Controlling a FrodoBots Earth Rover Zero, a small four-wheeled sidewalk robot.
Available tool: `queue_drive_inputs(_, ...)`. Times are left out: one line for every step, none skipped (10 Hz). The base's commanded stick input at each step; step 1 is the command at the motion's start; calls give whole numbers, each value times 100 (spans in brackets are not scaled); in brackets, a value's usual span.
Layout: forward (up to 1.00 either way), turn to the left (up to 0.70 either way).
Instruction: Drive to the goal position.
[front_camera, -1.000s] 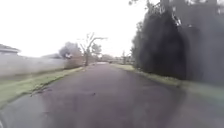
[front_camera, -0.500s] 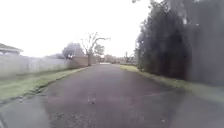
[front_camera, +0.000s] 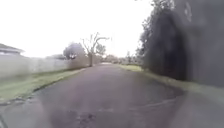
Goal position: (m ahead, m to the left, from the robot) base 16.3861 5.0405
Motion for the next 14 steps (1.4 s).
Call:
queue_drive_inputs(70, -35)
queue_drive_inputs(70, -35)
queue_drive_inputs(70, -35)
queue_drive_inputs(70, -15)
queue_drive_inputs(70, -3)
queue_drive_inputs(70, 0)
queue_drive_inputs(70, 0)
queue_drive_inputs(70, 0)
queue_drive_inputs(70, 0)
queue_drive_inputs(70, 0)
queue_drive_inputs(70, 0)
queue_drive_inputs(70, 0)
queue_drive_inputs(70, 0)
queue_drive_inputs(70, 0)
